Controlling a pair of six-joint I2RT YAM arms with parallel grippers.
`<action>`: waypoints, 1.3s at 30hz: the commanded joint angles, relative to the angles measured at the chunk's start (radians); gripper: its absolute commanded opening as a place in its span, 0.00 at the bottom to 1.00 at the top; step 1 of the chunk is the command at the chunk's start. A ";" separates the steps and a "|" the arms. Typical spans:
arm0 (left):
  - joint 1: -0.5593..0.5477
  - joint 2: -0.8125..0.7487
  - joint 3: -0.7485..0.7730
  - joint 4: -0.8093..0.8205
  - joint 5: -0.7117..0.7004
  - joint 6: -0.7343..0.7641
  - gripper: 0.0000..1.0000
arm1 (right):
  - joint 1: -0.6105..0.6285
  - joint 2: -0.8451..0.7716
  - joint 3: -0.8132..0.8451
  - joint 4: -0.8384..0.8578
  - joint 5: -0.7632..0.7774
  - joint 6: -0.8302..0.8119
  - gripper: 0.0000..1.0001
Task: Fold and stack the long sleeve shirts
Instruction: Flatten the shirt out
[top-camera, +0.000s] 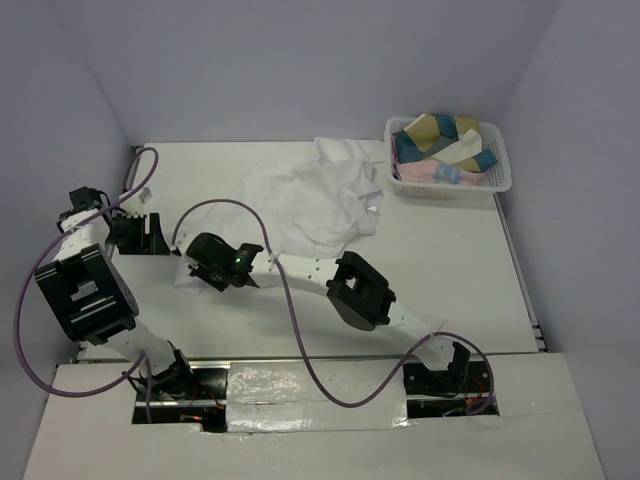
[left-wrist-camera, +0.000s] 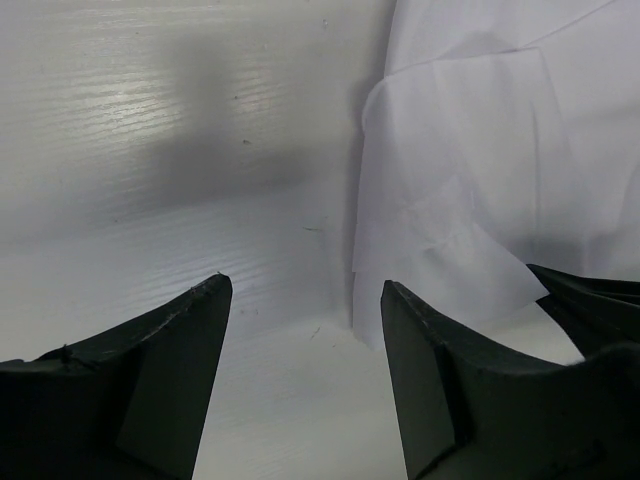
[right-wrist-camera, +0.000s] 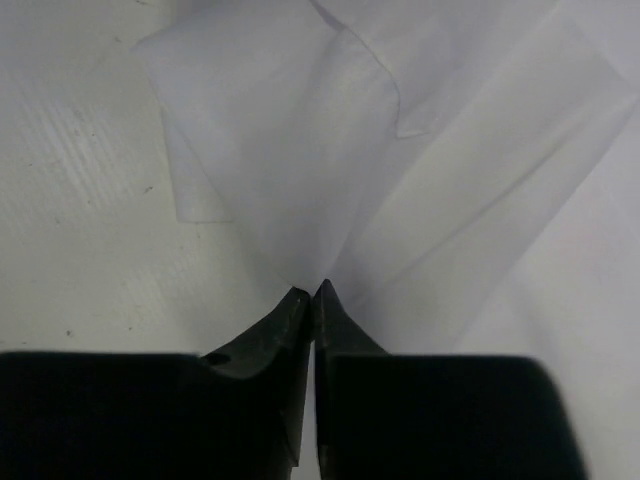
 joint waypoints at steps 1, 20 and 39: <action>0.002 -0.019 0.006 -0.014 0.011 0.013 0.74 | -0.002 -0.058 -0.001 0.063 0.048 0.023 0.04; -0.122 -0.047 0.189 -0.073 0.065 0.111 0.75 | -0.207 -0.821 -0.569 0.142 0.047 0.278 0.00; -0.208 -0.007 0.071 -0.112 -0.241 0.069 0.81 | -0.621 -1.747 -1.332 -0.384 0.264 0.889 0.00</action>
